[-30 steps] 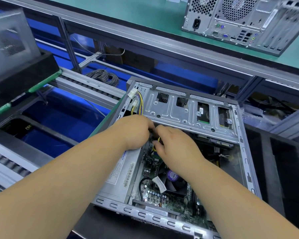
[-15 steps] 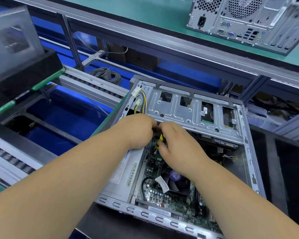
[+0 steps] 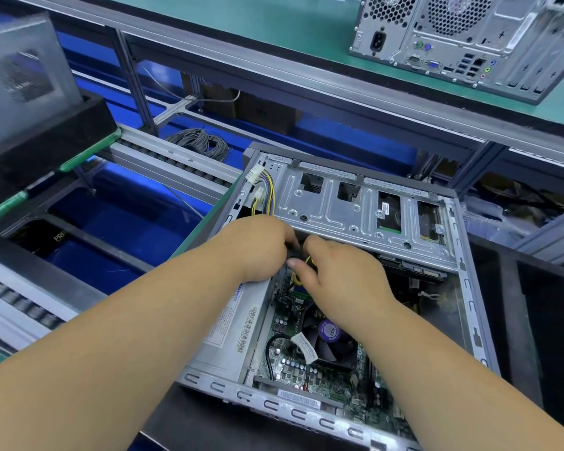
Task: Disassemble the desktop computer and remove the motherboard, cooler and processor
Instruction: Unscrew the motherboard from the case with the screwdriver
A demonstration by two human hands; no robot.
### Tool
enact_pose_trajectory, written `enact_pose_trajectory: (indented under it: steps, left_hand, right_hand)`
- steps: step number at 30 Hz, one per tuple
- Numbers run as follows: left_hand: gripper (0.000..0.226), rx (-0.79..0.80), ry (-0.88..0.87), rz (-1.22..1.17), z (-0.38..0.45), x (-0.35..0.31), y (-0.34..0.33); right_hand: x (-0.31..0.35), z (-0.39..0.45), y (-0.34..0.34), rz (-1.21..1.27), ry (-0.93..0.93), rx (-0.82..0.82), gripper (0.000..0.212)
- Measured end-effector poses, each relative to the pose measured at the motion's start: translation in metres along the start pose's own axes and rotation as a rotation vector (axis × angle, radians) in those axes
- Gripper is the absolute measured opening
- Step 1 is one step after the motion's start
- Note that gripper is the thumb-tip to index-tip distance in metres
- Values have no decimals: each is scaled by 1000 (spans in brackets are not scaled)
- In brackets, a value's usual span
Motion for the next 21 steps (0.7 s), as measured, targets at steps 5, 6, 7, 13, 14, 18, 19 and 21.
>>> enact_pose_trajectory:
  steps: [5, 6, 7, 13, 14, 18, 19, 21]
  left_hand:
    - [39, -13, 7, -6, 0, 1, -1]
    - [39, -15, 5, 0, 0, 1, -1]
    - [39, -16, -1, 3, 0, 0, -1]
    - [43, -16, -16, -6, -1, 0, 0]
    - [40, -18, -10, -7, -1, 0, 0]
    - [26, -38, -1, 25, 0, 0, -1]
    - [27, -36, -3, 25, 0, -1, -1]
    - [30, -24, -5, 16, 0, -1, 0]
  right_hand:
    - [3, 1, 1, 190, 68, 37, 24]
    - [3, 0, 2, 167, 59, 30, 24]
    - [3, 0, 2, 118, 43, 11, 22]
    - [0, 0, 2, 115, 27, 35, 25]
    - [1, 1, 3, 197, 66, 45, 23]
    - [7, 2, 5, 232, 170, 87, 24]
    - [7, 1, 5, 205, 150, 77, 25]
    - [4, 1, 5, 114, 105, 54, 28]
Point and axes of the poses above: each hand's wrist, its own z-axis towards the middle knuckle, its own y-axis out of the back of the hand, x = y × z, the point moved 3 cm from there along z, towards the middle knuckle, and after that the axes turned 3 degrees about z, right-handed, at the moved point
